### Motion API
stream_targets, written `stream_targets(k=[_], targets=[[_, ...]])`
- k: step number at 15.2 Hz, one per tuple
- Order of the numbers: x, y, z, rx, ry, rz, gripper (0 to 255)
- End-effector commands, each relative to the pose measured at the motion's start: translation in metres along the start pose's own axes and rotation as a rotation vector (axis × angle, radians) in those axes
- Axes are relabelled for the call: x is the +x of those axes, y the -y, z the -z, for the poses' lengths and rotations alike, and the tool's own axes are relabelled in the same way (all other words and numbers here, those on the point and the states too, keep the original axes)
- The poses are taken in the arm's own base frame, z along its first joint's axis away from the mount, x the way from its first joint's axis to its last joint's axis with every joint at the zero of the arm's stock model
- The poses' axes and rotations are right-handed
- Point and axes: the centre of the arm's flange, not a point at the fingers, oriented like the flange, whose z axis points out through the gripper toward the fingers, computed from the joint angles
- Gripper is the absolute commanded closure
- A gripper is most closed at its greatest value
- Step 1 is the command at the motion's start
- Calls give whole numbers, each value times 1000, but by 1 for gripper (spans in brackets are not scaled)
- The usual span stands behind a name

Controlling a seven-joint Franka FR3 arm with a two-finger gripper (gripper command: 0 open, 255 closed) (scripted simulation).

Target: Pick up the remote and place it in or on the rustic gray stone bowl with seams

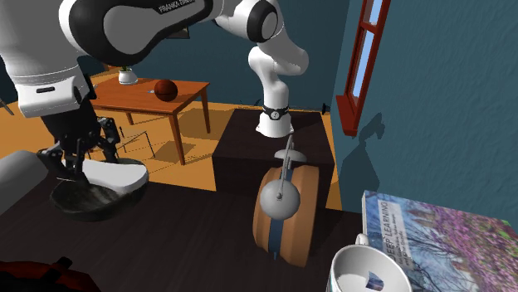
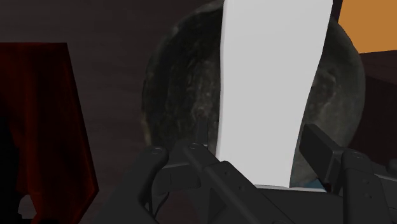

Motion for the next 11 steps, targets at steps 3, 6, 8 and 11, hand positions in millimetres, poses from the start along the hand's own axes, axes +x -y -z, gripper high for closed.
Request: stream_targets(k=[3,6,8,11], targets=[[0,0,-6,0,0,0,255],[0,0,-6,0,0,0,255],[0,0,-6,0,0,0,0],[0,0,-6,0,0,0,0]])
